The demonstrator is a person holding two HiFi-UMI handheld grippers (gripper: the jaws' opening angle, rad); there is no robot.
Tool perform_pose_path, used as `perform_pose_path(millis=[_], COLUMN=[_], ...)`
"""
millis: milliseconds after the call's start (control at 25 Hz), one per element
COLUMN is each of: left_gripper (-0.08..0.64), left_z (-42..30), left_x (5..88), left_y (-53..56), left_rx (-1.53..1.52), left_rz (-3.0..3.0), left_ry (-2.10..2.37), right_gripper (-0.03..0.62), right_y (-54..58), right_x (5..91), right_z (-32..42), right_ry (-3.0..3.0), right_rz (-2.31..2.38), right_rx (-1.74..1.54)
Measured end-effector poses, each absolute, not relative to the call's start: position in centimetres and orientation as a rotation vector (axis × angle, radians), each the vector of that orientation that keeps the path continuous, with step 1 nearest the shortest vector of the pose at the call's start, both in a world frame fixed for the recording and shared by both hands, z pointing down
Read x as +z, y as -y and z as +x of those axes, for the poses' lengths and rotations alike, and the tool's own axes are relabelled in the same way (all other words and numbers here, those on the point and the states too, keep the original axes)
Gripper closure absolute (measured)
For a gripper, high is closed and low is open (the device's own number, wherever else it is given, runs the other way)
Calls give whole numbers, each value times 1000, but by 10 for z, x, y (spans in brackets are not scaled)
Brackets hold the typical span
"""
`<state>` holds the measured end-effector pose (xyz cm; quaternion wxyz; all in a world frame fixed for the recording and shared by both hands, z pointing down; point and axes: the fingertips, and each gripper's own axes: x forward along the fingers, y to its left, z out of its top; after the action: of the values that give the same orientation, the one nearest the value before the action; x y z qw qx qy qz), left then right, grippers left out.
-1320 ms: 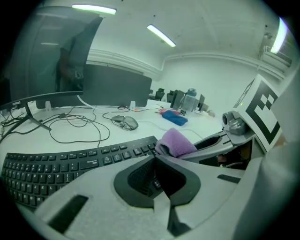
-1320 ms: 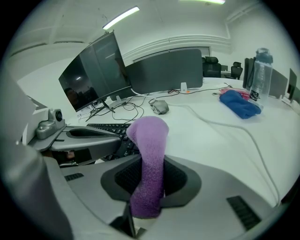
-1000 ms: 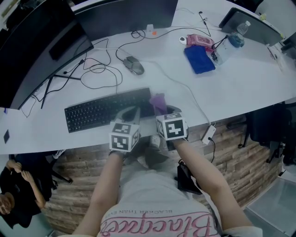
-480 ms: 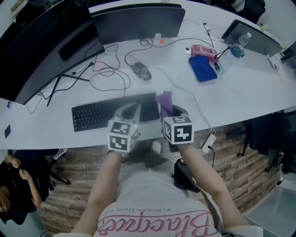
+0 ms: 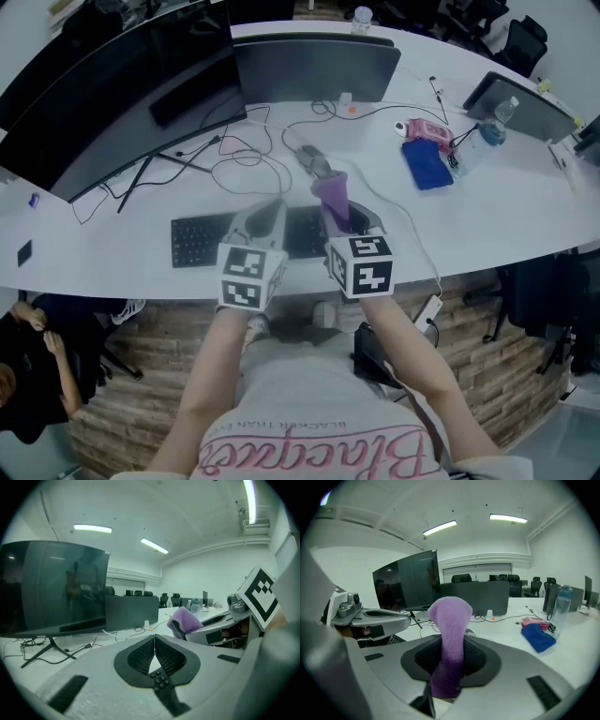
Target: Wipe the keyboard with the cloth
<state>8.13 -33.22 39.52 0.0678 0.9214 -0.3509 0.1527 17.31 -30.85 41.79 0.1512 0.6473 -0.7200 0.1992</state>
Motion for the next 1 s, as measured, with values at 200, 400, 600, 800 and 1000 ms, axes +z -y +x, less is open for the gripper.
perform_pose_path(millis=[200,400,600,800,1000], left_gripper=[554,554,554,554,554], left_z=[58,32,11,-7,-15], left_x=[356,317,283,252,236], left_y=[342,348,350,351,350], left_rx=[361,231,122,-35,-141], left_rz=[2833,2862,2924,2983,3021], left_ry=[1140,1238,1322,1401,1431], right_gripper=[494,494,494,494,494], right_y=[322,332,336,336,335], right_x=[392,355,310,263,246], right_z=[142,111,86,60,43], right_ry=[2149,2260,2360,2466,2540], right_rz=[1830,1833,1880,1916,1897], right_rx=[508,378,153,-84,-212])
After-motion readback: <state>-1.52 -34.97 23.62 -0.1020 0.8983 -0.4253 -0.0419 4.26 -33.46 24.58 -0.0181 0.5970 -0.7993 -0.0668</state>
